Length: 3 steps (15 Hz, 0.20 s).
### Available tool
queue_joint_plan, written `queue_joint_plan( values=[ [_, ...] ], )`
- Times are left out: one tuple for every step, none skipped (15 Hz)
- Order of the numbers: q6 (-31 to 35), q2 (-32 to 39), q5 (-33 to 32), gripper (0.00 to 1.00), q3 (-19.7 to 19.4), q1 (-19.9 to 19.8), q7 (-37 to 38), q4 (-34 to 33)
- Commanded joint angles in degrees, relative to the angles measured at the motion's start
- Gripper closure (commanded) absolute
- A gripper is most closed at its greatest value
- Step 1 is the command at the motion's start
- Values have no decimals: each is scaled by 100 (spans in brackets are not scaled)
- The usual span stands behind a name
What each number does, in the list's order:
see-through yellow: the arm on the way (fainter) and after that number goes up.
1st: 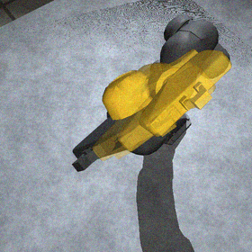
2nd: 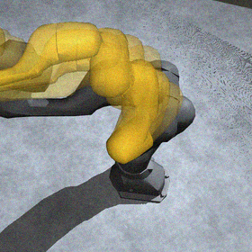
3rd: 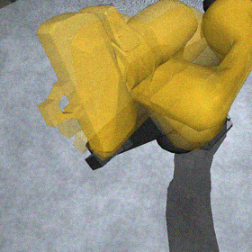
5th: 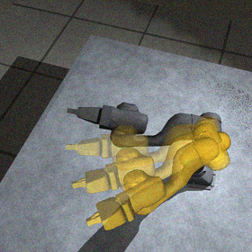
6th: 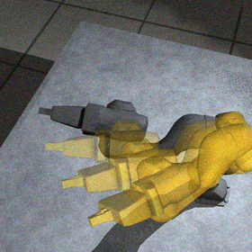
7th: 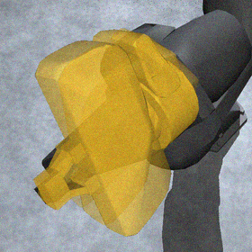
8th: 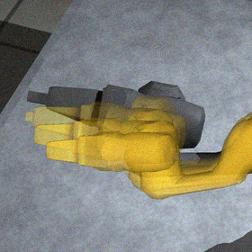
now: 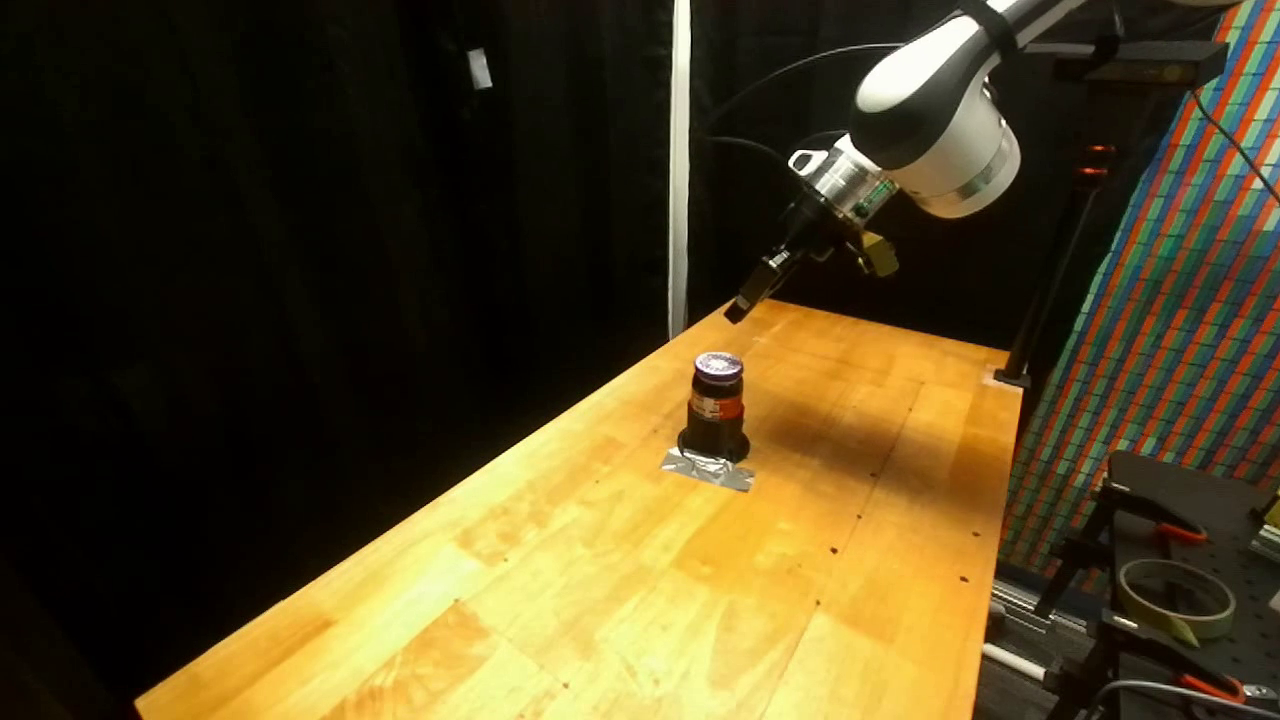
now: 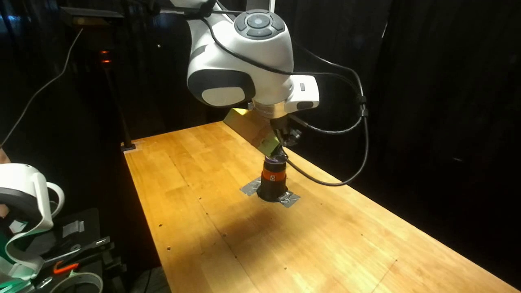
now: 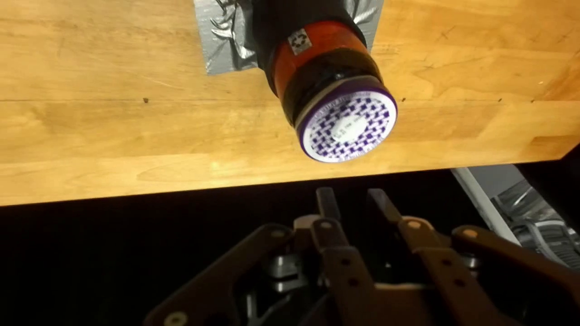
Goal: Put the rubber band on the jar.
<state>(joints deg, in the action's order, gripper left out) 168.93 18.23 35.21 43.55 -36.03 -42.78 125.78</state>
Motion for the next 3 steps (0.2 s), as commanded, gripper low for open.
queue_joint_plan(
  values=[
    [-823, -683, -1120, 43, -1005, 512, 1063, 284],
    [-1088, -838, -1297, 34, -1605, 992, 1243, 232],
    [-1459, -936, -1632, 28, -2024, 1282, 1616, 177]
  ],
)
